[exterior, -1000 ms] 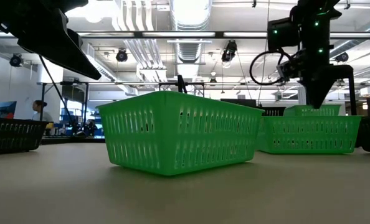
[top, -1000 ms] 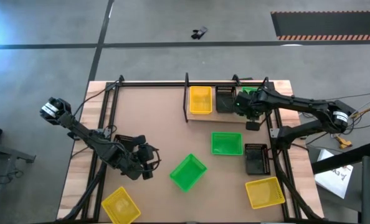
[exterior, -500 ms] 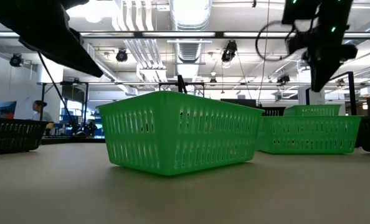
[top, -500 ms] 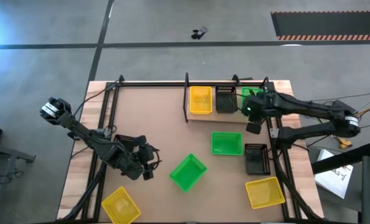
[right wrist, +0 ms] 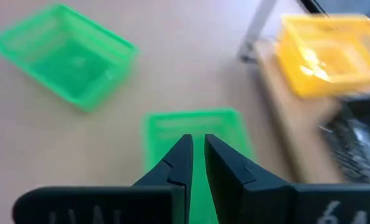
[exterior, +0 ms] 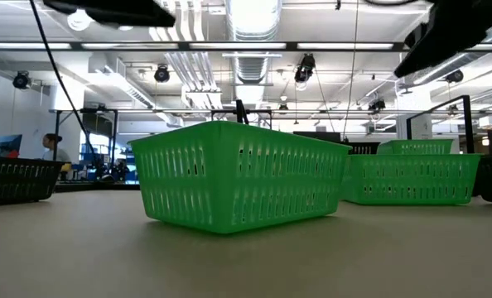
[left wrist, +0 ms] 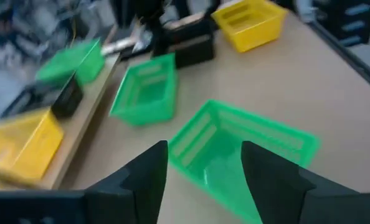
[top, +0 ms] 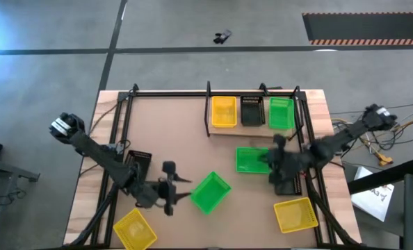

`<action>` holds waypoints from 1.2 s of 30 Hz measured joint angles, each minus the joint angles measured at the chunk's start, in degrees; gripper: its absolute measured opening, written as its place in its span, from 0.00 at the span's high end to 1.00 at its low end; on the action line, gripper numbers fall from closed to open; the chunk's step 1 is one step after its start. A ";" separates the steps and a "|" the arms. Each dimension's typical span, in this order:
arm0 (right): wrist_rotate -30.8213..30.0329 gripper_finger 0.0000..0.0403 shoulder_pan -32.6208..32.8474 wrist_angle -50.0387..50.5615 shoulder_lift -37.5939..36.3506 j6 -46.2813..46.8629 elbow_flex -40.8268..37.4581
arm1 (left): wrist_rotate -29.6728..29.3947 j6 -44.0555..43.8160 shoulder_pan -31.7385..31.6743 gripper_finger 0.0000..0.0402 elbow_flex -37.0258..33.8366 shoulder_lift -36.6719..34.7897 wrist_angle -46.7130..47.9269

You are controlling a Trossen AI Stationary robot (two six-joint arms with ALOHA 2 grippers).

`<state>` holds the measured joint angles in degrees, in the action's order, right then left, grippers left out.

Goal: Stack baskets on shelf by color
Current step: Stack the left yellow bin on top of the yellow bin on the shelf

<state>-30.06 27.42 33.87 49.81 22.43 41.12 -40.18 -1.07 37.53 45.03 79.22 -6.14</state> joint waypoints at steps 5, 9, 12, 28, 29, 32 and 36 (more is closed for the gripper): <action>-7.33 0.92 12.52 -15.23 8.75 1.13 -2.12 | 1.38 1.44 1.81 0.62 8.23 8.51 2.58; -11.92 0.92 18.94 -24.06 17.36 1.01 -1.10 | 5.29 -0.25 3.13 0.68 17.27 14.58 12.94; -12.02 0.92 21.69 -26.13 23.77 1.33 1.64 | 9.21 -7.26 3.86 0.71 24.74 18.20 25.83; -15.92 0.92 25.33 -18.58 47.87 3.99 18.73 | 34.77 -83.60 19.20 0.85 37.19 23.04 57.07; -17.08 0.92 25.33 -17.04 48.50 3.99 19.66 | 32.69 -87.98 20.83 0.87 37.70 23.02 56.91; -19.97 0.92 25.33 -13.29 49.55 3.99 21.46 | 25.55 -99.07 25.41 0.91 38.00 23.18 52.29; -23.02 0.92 25.25 -12.54 49.65 3.62 21.98 | 18.01 -108.31 28.44 0.93 37.22 24.45 44.05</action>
<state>-53.08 52.66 21.33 99.46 26.04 63.10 -22.17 -109.37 65.97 82.24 103.67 37.91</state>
